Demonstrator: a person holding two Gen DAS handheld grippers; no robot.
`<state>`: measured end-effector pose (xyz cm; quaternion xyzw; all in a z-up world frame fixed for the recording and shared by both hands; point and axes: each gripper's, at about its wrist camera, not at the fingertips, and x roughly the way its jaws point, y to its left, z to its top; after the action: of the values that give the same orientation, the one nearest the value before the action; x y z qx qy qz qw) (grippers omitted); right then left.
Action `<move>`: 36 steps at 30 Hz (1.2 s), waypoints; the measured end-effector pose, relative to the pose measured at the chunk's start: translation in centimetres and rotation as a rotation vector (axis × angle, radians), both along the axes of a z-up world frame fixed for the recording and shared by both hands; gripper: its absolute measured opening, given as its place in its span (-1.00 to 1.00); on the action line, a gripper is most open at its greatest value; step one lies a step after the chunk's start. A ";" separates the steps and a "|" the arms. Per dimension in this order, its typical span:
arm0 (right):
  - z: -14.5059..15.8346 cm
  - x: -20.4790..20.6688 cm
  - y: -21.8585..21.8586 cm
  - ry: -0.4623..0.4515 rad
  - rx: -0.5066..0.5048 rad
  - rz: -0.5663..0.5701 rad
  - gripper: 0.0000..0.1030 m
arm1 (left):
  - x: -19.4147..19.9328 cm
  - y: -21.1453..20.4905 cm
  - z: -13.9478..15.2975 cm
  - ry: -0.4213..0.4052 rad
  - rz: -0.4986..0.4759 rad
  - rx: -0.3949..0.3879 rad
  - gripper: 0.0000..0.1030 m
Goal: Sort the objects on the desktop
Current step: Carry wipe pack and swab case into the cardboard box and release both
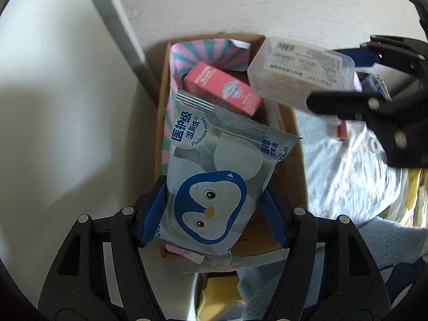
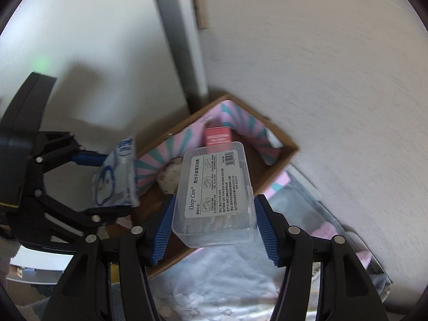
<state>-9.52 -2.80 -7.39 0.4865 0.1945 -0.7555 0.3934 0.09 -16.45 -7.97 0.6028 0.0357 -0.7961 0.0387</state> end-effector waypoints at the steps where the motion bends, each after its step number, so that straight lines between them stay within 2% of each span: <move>1: -0.2 0.3 -0.5 -0.006 0.003 0.014 0.07 | 0.1 -0.2 -0.2 -0.002 0.006 0.005 0.25; 6: -1.2 1.0 -2.0 -0.023 0.016 0.046 0.07 | 0.5 -0.6 -0.7 -0.004 0.023 -0.001 0.25; 14: -3.0 0.4 -2.2 -0.106 0.019 0.025 0.07 | 0.4 -2.1 -1.6 0.000 0.074 0.031 0.24; 20: -3.4 0.3 -2.6 -0.121 0.015 0.026 0.08 | 0.4 -1.8 -1.7 -0.002 0.059 0.035 0.29; 21: -3.4 0.2 -2.7 -0.130 0.011 0.021 0.11 | 0.3 -1.6 -1.8 -0.006 0.054 0.030 0.38; 22: -3.4 0.0 -2.7 -0.134 0.006 0.014 0.27 | 0.5 -1.5 -1.6 -0.005 0.051 0.017 0.47; 23: -3.2 -0.1 -2.6 -0.124 0.004 0.002 0.54 | 0.6 -1.4 -1.4 -0.003 0.046 -0.016 0.75; 24: -2.9 -0.2 -2.4 -0.106 -0.002 -0.008 0.68 | 0.7 -1.2 -1.2 0.009 0.033 -0.034 0.99; 25: -2.6 -0.3 -2.3 -0.084 -0.011 -0.013 0.78 | 0.7 -1.0 -1.1 0.022 0.015 -0.017 0.99; 30: -2.1 -0.5 -1.6 -0.037 0.002 -0.022 0.78 | 0.9 -0.5 -0.7 0.039 -0.014 -0.046 0.99; 36: -1.9 -0.7 -0.9 -0.031 0.003 -0.044 0.78 | 1.1 -0.6 -0.4 0.046 -0.011 -0.018 0.99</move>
<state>-10.27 -3.70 -9.29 0.5029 0.1786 -0.7559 0.3791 1.20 -17.06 -8.37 0.5843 0.0262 -0.8102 0.0387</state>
